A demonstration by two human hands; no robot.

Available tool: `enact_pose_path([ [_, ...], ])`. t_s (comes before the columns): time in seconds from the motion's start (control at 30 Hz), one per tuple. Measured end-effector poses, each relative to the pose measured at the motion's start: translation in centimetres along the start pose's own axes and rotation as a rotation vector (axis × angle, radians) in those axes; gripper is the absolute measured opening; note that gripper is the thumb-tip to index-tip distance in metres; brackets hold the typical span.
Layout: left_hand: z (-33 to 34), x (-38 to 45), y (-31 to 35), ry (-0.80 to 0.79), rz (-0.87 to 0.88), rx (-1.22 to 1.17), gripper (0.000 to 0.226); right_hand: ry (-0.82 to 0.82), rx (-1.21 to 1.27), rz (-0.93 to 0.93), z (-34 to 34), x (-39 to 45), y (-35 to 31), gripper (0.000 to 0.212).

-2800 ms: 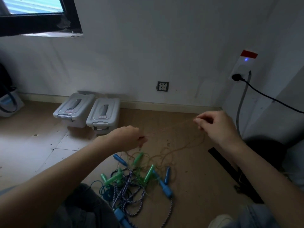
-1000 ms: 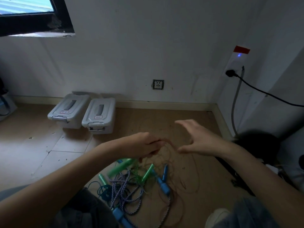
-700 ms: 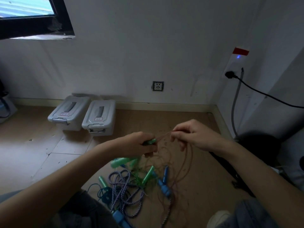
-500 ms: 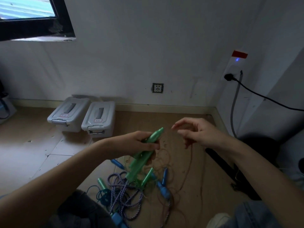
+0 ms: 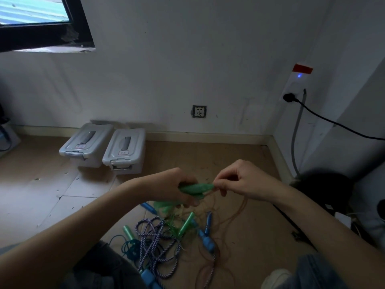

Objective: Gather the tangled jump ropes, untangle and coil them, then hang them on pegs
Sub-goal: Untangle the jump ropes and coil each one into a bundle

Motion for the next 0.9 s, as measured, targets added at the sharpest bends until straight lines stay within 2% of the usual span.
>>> enact_pose_path([
  [0.17, -0.2, 0.1, -0.1, 0.032, 0.012, 0.279, 0.008, -0.100, -0.033, 0.026, 1.7, 0.1, -0.3, 0.014],
  [0.27, 0.4, 0.4, -0.7, 0.020, -0.009, 0.359, 0.019, -0.105, -0.061, 0.055, 1.6, 0.3, -0.2, 0.013],
  [0.37, 0.8, 0.5, -1.1, -0.049, -0.044, 0.240, 0.017, -0.046, -0.148, 0.081, 0.4, 0.3, 0.4, 0.012],
  [0.43, 0.7, 0.3, -1.2, -0.077, -0.059, 0.118, 0.005, -0.019, -0.161, 0.086, 0.1, 0.1, 0.7, 0.011],
  [0.57, 0.8, -0.2, -0.9, -0.120, -0.083, -0.100, 0.010, -0.079, 0.068, 0.086, 0.9, -0.2, 0.8, 0.008],
  [0.67, 0.4, -0.3, -0.8, -0.076, -0.086, -0.139, 0.007, -0.013, 0.070, 0.073, 0.3, 0.2, 0.8, 0.010],
  [0.83, -0.7, -0.9, -0.5, -0.023, -0.070, -0.357, 0.009, 0.094, 0.007, 0.002, -1.2, 0.2, 0.4, 0.017],
  [0.9, -0.7, -0.8, -0.6, -0.024, -0.086, -0.372, 0.009, 0.116, -0.098, -0.010, -1.4, 0.3, 0.3, 0.018],
])
Point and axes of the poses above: each hand's wrist, its own x-axis towards the middle knuckle, its own z-axis out of the palm, y = z × x, the point moved 6 cm from there along x, towards the middle knuckle
